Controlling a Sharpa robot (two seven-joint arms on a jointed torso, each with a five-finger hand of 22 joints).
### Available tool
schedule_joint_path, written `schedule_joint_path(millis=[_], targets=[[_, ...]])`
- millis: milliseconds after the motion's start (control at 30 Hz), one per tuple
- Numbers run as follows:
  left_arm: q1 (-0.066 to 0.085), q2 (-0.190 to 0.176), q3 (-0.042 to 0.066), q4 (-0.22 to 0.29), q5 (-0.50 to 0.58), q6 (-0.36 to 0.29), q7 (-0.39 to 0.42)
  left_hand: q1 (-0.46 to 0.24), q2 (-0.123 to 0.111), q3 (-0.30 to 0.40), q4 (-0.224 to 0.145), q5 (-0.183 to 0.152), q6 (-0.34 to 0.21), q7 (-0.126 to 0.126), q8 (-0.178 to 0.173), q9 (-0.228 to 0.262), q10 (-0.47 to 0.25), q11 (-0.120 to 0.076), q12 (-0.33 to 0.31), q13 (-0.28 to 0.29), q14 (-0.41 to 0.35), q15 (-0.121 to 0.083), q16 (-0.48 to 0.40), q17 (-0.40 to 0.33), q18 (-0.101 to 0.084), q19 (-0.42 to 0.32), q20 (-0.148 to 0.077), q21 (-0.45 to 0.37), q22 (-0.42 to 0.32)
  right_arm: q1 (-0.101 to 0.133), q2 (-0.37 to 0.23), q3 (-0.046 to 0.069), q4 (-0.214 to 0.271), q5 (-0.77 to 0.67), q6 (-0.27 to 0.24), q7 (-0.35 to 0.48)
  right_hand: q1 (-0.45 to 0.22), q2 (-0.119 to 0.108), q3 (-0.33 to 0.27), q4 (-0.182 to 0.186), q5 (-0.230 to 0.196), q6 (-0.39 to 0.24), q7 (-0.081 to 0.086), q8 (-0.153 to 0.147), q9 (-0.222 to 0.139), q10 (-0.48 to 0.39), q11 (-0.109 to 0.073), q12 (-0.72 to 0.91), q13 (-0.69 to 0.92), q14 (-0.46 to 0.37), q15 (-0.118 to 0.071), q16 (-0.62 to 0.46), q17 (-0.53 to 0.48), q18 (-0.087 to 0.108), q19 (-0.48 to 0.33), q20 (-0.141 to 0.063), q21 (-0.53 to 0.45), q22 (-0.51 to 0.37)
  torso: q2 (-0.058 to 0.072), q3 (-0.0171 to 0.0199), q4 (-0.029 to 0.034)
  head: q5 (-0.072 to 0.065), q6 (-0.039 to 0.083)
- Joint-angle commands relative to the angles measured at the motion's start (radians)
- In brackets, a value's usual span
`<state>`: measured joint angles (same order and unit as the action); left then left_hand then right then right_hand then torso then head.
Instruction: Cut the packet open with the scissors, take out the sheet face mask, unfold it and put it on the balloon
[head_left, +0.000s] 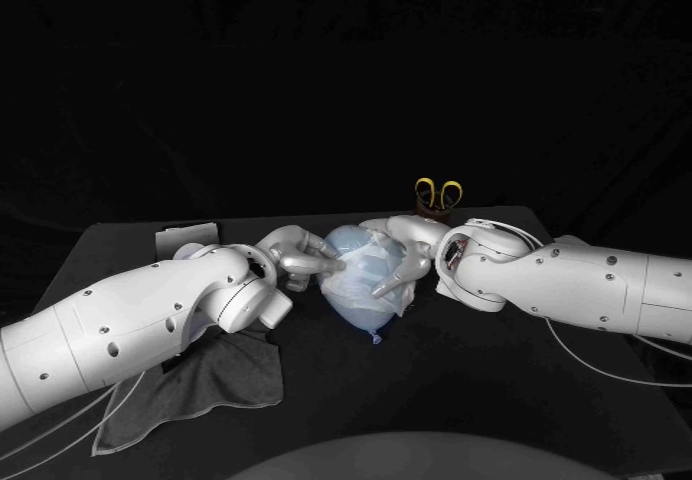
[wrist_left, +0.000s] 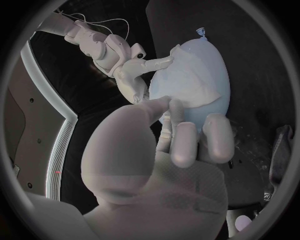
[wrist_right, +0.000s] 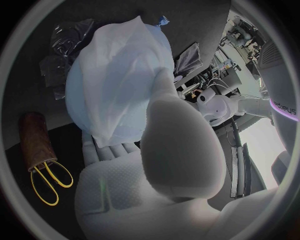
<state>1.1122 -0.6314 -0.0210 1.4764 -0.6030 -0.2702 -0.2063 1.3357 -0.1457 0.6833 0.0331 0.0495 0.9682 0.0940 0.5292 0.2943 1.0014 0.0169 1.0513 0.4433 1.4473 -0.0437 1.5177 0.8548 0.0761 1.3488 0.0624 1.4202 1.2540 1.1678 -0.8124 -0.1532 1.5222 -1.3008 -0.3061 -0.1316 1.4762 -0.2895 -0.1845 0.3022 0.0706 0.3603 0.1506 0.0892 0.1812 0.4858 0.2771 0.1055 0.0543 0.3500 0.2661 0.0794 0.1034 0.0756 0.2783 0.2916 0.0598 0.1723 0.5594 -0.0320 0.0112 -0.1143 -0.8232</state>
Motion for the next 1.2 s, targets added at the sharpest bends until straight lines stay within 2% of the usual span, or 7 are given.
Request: schedule_joint_path(millis=[33, 100, 233, 567, 1200], targets=[[0.0, -0.001, 0.0, -0.003, 0.073, -0.015, 0.009, -0.015, -0.01, -0.008, -0.003, 0.0, 0.005, -0.011, 0.026, 0.059, 0.011, -0.01, -0.002, -0.001, 0.001, -0.01, -0.007, -0.014, 0.0, -0.003, -0.006, -0.006, -0.001, -0.013, 0.002, -0.01, 0.002, -0.01, 0.063, -0.013, 0.0, 0.01, 0.008, 0.0, 0.0, 0.007, 0.15, 0.007, 0.001, 0.004, 0.0, 0.005, 0.001, 0.0, 0.001, -0.001, -0.001, 0.012, 0.008, 0.001, 0.003, 0.0, -0.001, 0.0003, 0.0002, 0.001, 0.001], [0.0, -0.003, 0.0, -0.004, 0.08, -0.021, 0.009, -0.025, -0.027, -0.022, -0.006, -0.001, 0.012, -0.02, 0.043, 0.074, 0.014, -0.018, 0.002, -0.001, 0.001, -0.016, -0.007, -0.017, 0.0, -0.003, -0.01, -0.006, 0.0, -0.014, 0.001, -0.01, 0.002, -0.011, 0.063, -0.013, 0.0, 0.01, 0.008, 0.0, 0.0, 0.007, 0.15, 0.007, 0.001, 0.004, 0.0, 0.005, 0.001, 0.0, 0.001, -0.001, -0.001, 0.012, 0.008, 0.001, 0.003, 0.0, -0.001, 0.0003, -0.0002, 0.001, 0.002], [-0.001, -0.008, 0.0, -0.007, 0.093, -0.03, 0.009, -0.027, -0.04, -0.033, -0.012, -0.001, 0.018, -0.026, 0.051, 0.081, 0.013, -0.022, 0.006, 0.001, 0.001, -0.021, -0.006, -0.016, 0.0, -0.003, -0.013, -0.007, -0.001, -0.015, 0.0, -0.01, 0.002, -0.011, 0.063, -0.014, 0.0, 0.01, 0.008, 0.0, 0.0, 0.007, 0.15, 0.007, 0.001, 0.004, 0.0, 0.005, 0.001, 0.0, 0.001, -0.001, -0.001, 0.012, 0.008, 0.001, 0.003, 0.0, -0.001, 0.0003, -0.0007, 0.001, 0.002], [-0.001, -0.027, 0.001, 0.0, 0.129, -0.037, 0.008, -0.023, -0.039, -0.031, -0.016, -0.001, 0.017, -0.025, 0.051, 0.083, 0.009, -0.023, 0.005, 0.001, 0.003, -0.022, -0.005, -0.005, 0.001, -0.006, -0.015, -0.009, -0.005, -0.016, -0.001, -0.01, 0.003, -0.011, 0.062, -0.015, 0.0, 0.01, 0.01, 0.0, 0.0, 0.01, 0.15, 0.009, 0.002, 0.004, 0.0, 0.005, 0.001, -0.001, 0.002, -0.002, -0.002, 0.012, 0.008, 0.001, 0.003, 0.0, 0.0, 0.0003, 0.0001, 0.001, 0.005], [0.001, -0.034, 0.005, -0.006, 0.242, -0.034, 0.002, -0.046, -0.045, -0.052, -0.005, -0.001, 0.002, -0.026, 0.042, 0.087, -0.011, -0.018, 0.003, 0.0, 0.009, -0.018, 0.0, 0.039, 0.006, -0.024, -0.017, -0.024, -0.029, -0.017, -0.002, -0.01, 0.003, -0.017, 0.061, -0.016, 0.0, 0.01, 0.01, 0.0, 0.0, 0.01, 0.15, 0.009, 0.002, 0.004, 0.0, 0.005, 0.001, -0.001, 0.002, -0.002, -0.002, 0.012, 0.008, 0.001, 0.003, 0.0, -0.001, 0.0005, -0.0008, 0.001, 0.005]])
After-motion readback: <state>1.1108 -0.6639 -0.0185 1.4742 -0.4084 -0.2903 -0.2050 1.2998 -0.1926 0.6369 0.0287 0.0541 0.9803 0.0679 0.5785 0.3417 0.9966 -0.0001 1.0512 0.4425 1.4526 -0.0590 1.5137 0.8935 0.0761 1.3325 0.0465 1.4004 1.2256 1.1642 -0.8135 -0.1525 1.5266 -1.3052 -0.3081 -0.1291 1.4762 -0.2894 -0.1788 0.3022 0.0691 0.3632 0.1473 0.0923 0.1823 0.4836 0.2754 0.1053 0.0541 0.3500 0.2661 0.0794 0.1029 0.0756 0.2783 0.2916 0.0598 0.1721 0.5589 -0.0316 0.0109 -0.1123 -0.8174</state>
